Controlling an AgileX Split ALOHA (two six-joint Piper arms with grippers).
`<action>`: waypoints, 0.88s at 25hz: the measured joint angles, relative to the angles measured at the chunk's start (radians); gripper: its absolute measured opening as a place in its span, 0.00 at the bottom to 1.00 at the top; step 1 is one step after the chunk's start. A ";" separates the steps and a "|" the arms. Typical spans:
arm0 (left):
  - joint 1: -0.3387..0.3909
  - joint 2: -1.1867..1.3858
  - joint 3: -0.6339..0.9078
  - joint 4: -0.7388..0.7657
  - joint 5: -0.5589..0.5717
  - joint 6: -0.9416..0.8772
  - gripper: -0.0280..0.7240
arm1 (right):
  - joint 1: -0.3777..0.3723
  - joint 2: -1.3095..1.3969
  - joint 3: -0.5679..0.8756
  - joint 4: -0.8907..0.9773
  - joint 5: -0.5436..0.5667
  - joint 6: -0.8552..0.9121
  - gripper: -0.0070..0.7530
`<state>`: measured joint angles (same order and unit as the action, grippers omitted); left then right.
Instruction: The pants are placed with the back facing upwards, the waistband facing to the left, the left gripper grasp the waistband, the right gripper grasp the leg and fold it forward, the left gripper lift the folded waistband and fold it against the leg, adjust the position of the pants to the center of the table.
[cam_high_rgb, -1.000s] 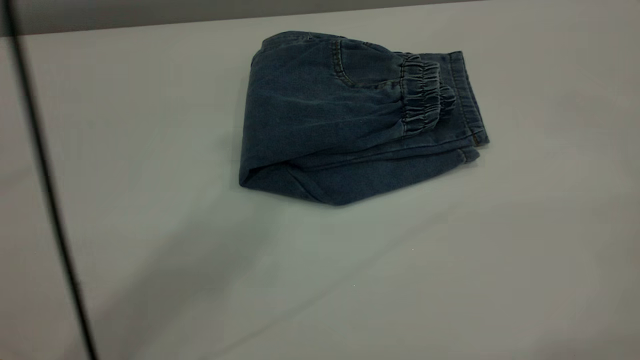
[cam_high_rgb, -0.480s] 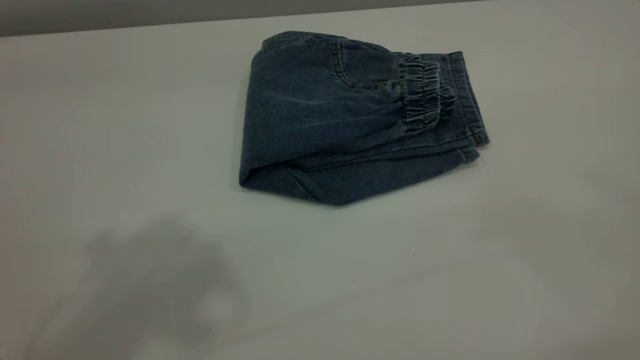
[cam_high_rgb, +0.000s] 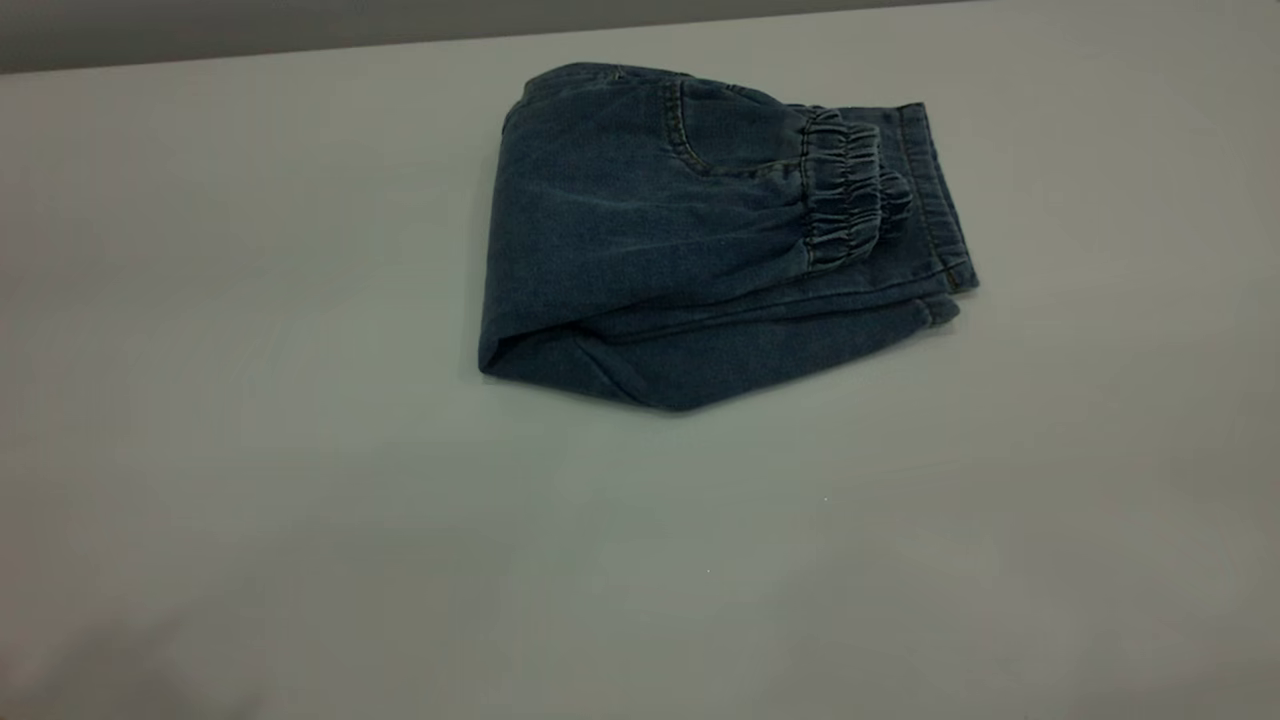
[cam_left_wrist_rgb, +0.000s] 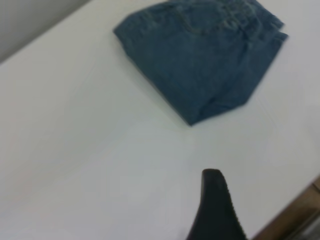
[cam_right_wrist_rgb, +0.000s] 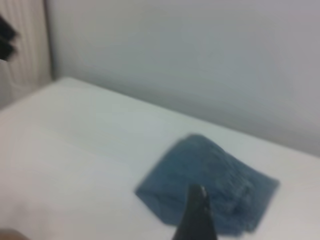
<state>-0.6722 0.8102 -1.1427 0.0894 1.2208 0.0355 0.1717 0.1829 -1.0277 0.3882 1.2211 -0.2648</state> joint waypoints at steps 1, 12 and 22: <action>0.000 -0.032 0.030 -0.011 0.000 0.000 0.64 | 0.000 -0.019 0.029 -0.014 0.000 0.001 0.64; 0.000 -0.351 0.317 -0.015 0.001 0.000 0.64 | 0.000 -0.143 0.329 -0.088 -0.059 0.025 0.64; 0.000 -0.499 0.431 -0.014 0.001 -0.053 0.64 | -0.001 -0.143 0.470 -0.162 -0.127 0.025 0.64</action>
<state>-0.6722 0.3114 -0.7116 0.0751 1.2214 -0.0170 0.1706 0.0401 -0.5579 0.2264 1.0937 -0.2394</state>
